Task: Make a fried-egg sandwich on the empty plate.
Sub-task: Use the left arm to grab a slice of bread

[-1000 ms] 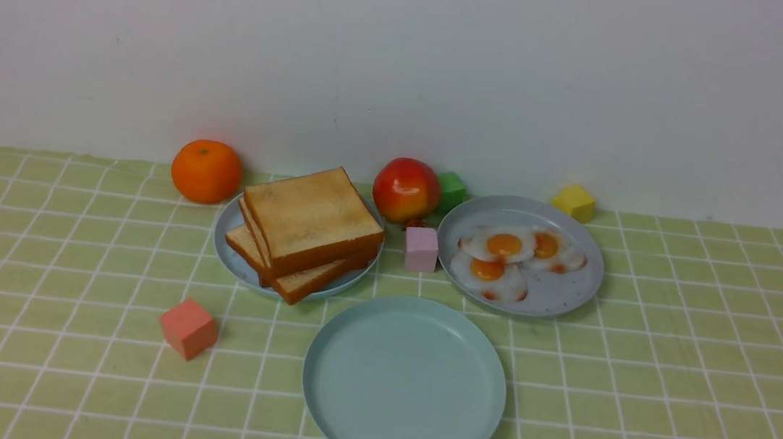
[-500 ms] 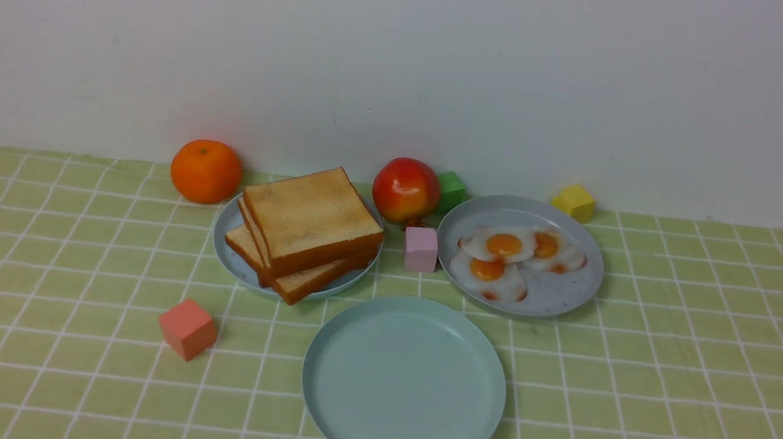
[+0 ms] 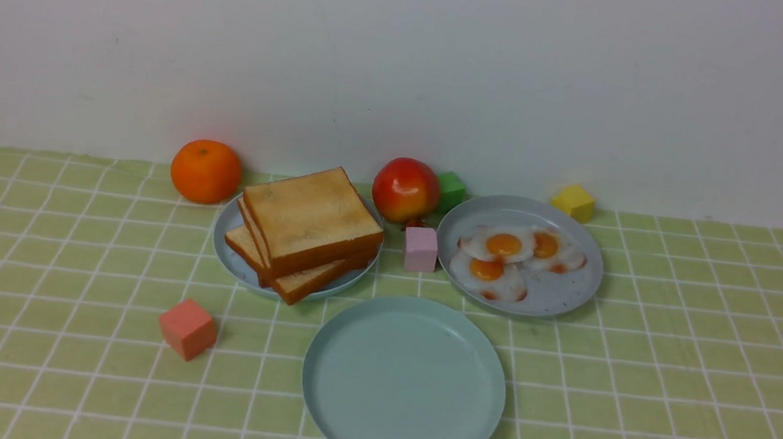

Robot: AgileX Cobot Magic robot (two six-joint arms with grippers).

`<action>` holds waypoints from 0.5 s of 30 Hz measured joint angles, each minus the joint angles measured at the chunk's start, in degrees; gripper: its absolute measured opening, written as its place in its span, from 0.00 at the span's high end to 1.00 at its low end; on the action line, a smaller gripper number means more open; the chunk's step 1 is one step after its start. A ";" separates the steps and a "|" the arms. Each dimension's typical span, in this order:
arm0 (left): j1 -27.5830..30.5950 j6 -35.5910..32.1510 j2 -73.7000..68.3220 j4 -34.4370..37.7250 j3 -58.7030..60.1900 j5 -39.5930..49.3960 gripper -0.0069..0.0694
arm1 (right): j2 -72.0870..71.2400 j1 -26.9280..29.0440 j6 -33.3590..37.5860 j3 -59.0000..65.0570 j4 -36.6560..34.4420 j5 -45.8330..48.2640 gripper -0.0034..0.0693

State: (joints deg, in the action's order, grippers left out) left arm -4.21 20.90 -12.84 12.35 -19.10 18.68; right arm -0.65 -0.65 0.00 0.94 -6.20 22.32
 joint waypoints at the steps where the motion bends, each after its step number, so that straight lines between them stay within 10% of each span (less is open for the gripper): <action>1: -1.64 -1.66 -2.26 -0.12 -1.86 1.97 0.85 | 0.00 0.00 0.00 0.00 0.00 0.00 0.62; 10: -15.15 -10.60 -29.48 -0.70 -19.34 29.48 0.88 | 0.00 0.00 -0.42 0.24 -0.32 -1.57 0.62; 15: -17.04 -12.95 -37.74 -0.70 -23.07 31.57 0.88 | 0.00 0.00 -9.27 0.56 -13.05 -8.90 0.62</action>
State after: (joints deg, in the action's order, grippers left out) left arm -21.25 7.95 -50.59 11.65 -42.17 50.24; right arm -0.65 -0.65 -9.27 1.50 -19.25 13.42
